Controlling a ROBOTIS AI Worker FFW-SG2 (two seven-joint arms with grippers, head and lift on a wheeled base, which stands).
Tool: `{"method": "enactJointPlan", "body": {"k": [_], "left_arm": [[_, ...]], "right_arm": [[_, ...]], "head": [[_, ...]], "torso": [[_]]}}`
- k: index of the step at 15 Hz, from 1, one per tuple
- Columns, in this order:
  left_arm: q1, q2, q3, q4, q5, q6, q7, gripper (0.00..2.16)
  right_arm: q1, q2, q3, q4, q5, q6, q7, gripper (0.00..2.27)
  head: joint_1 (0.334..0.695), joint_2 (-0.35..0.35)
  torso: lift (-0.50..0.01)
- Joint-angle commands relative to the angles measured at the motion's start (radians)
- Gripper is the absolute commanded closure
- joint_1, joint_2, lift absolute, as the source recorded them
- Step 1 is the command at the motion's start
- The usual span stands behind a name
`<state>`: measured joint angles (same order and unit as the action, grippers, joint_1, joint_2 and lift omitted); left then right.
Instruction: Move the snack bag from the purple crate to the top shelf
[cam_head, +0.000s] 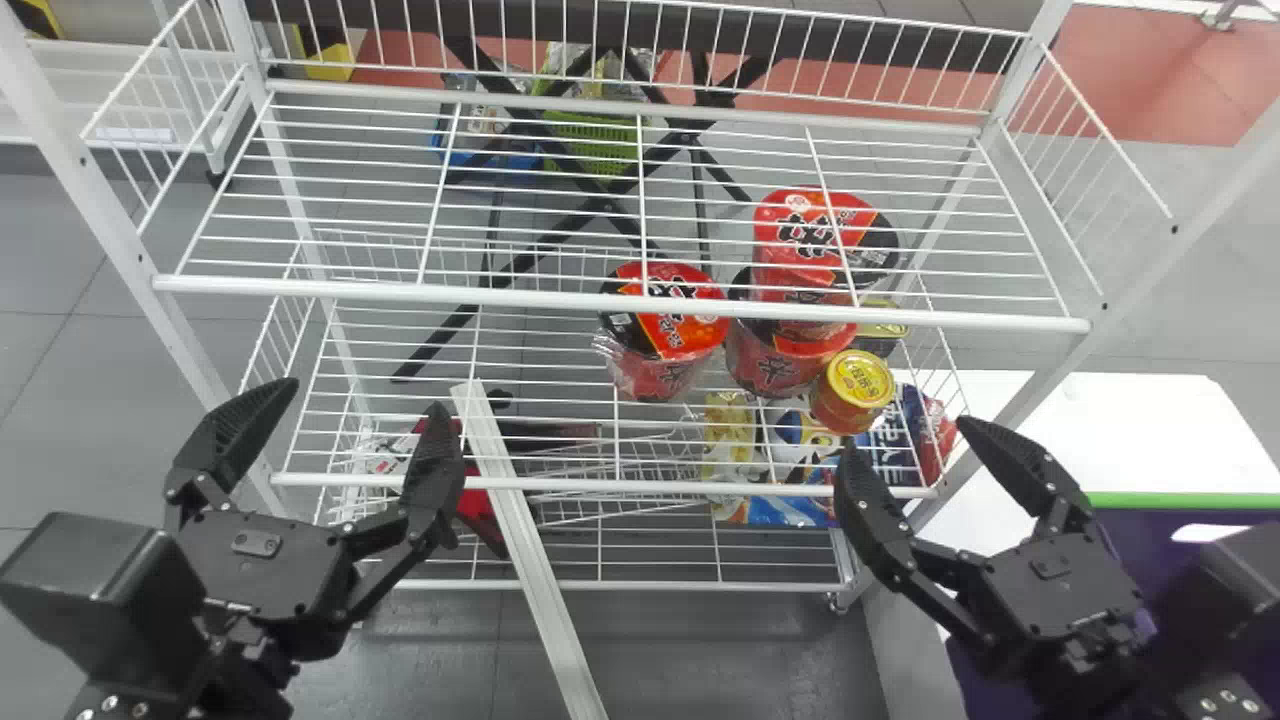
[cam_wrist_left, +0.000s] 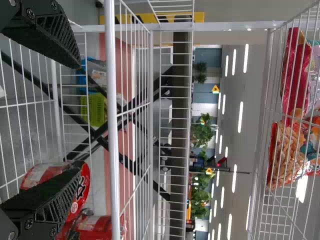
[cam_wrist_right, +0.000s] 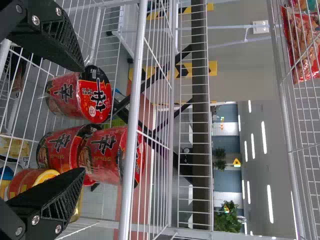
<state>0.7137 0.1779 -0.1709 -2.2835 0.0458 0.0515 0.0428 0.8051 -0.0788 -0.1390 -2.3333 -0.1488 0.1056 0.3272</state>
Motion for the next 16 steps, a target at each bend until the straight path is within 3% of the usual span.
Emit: {"method": "enactJointPlan", "body": {"k": [1, 7, 10, 12, 16], "left_arm": [[0.001, 0.000, -0.001, -0.001, 0.000, 0.000, 0.000, 0.07], [0.003, 0.003, -0.001, -0.001, 0.000, 0.000, 0.002, 0.07], [0.004, 0.003, -0.001, 0.004, -0.001, 0.000, 0.011, 0.07], [0.000, 0.003, 0.001, 0.021, 0.000, -0.003, 0.011, 0.07], [-0.007, 0.000, 0.001, 0.044, 0.005, -0.018, 0.011, 0.07]], "right_arm": [[0.003, -0.001, -0.010, -0.008, -0.038, 0.016, 0.018, 0.11], [0.009, 0.001, -0.022, -0.031, -0.035, 0.026, 0.009, 0.11], [0.022, 0.001, -0.077, -0.116, -0.051, 0.240, 0.012, 0.11], [0.023, 0.010, -0.212, -0.209, -0.164, 0.477, 0.058, 0.11], [0.031, 0.047, -0.452, -0.308, -0.333, 0.661, 0.145, 0.11]], "head": [[0.695, -0.114], [0.695, -0.112], [0.695, -0.119], [0.695, -0.130], [0.695, -0.200]], "torso": [[-0.452], [-0.452], [-0.452], [-0.452], [-0.452]]}}
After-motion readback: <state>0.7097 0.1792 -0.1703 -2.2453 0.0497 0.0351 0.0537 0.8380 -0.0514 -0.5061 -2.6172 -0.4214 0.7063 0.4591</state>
